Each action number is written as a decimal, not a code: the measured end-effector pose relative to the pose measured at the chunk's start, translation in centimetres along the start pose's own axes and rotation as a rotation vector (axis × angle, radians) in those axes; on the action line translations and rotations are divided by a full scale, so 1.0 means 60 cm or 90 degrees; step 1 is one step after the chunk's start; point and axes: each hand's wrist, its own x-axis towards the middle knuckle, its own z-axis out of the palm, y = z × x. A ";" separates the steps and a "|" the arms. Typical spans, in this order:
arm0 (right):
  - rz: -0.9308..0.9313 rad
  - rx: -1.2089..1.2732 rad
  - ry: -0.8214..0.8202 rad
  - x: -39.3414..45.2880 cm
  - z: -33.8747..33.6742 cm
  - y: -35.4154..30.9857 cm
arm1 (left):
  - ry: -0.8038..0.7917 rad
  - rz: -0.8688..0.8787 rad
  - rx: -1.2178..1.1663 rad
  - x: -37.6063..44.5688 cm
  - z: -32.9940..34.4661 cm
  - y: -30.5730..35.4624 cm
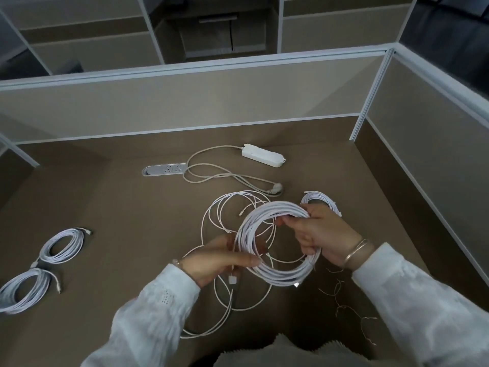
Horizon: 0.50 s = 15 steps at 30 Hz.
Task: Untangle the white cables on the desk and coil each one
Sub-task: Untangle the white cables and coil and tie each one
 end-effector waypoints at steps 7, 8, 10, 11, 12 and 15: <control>-0.051 0.018 0.078 0.001 0.022 0.032 | 0.068 0.030 -0.241 0.014 0.025 -0.011; -0.062 -0.011 0.076 0.000 0.025 0.037 | 0.094 0.028 -0.249 0.017 0.025 -0.010; -0.068 -0.062 0.049 -0.001 0.024 0.044 | 0.136 0.023 -0.218 0.020 0.023 -0.006; -0.060 -0.080 0.033 0.000 0.021 0.046 | 0.141 0.025 -0.192 0.019 0.023 -0.003; -0.050 -0.090 0.023 0.001 0.018 0.047 | 0.143 0.029 -0.173 0.018 0.023 -0.003; -0.057 -0.129 0.016 0.009 0.005 0.048 | 0.128 0.034 -0.069 0.018 0.023 0.000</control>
